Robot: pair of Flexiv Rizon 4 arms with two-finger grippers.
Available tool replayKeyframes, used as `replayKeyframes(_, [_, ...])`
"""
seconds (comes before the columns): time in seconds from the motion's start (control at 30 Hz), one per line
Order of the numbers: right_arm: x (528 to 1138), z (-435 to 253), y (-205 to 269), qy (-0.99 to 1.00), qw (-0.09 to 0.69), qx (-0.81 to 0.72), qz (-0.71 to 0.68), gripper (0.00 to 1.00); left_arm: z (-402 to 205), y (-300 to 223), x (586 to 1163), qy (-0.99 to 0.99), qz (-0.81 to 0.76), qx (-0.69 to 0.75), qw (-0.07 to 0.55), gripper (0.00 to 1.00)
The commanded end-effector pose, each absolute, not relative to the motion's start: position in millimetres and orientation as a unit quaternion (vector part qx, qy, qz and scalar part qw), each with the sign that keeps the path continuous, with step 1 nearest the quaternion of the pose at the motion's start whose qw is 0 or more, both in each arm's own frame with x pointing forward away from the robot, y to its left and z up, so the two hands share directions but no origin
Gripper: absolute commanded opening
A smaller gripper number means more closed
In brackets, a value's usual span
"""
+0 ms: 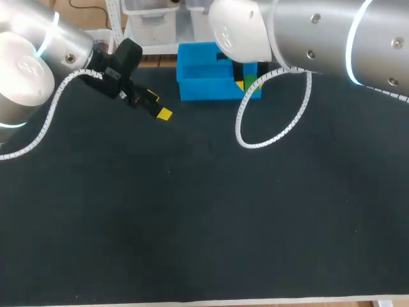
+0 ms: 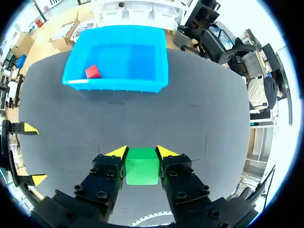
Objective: Use the left arm to pick the red cube and place it into the blue plastic box first, then use the right arm to grasp the green cube and put it into the same blue plastic box after the first action is fully finished.
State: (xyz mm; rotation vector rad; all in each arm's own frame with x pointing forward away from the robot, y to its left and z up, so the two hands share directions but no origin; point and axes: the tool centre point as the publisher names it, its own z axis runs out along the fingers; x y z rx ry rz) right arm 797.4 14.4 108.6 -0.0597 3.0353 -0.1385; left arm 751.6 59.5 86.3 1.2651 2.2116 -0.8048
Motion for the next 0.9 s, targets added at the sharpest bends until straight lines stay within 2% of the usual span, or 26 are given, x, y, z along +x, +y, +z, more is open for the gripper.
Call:
replayKeyframes(0.03, [801.1, 117.5, 16.8, 0.997, 0.054, -0.024, -0.048, 0.00, 85.4, 60.3, 752.2, 0.804, -0.294, 0.461, 0.234, 1.00])
replayKeyframes(0.33, [810.2, 132.3, 16.2, 0.996, 0.070, -0.029, -0.044, 0.00, 85.4, 60.3, 752.2, 0.804, -0.294, 0.461, 0.234, 1.00])
replayKeyframes(0.9, [863.8, 153.4, 16.5, 0.986, 0.121, -0.112, 0.030, 0.00, 85.4, 60.3, 752.2, 0.804, -0.294, 0.461, 0.234, 1.00])
